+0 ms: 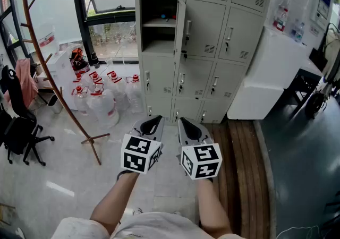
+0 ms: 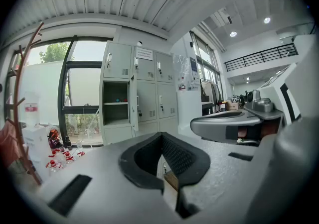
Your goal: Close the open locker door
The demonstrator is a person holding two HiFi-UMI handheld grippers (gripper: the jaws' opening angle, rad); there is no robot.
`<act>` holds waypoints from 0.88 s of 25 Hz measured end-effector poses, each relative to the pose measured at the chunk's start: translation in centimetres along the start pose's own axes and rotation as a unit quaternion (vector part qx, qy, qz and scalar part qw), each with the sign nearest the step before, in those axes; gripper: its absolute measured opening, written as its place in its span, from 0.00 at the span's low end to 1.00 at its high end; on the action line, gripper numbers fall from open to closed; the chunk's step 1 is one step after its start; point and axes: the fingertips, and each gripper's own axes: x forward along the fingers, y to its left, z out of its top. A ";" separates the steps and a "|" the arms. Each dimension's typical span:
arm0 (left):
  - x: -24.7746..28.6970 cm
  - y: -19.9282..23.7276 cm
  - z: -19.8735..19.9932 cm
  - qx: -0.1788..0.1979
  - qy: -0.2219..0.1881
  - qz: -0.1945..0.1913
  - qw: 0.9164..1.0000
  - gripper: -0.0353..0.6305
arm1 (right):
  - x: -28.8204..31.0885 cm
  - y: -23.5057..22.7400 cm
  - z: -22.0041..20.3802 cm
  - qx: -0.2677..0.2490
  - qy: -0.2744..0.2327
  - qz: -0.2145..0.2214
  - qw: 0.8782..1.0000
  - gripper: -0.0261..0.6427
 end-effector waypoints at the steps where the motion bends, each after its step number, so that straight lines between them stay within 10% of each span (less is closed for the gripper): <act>1: 0.3 -0.6 0.0 0.000 0.000 0.001 1.000 0.06 | -0.4 -0.5 0.1 0.001 -0.005 0.001 1.000 0.05; 22: 4.4 -7.1 1.5 -0.021 -0.005 0.040 0.999 0.06 | -4.0 -7.2 0.3 0.027 -0.020 0.066 0.997 0.05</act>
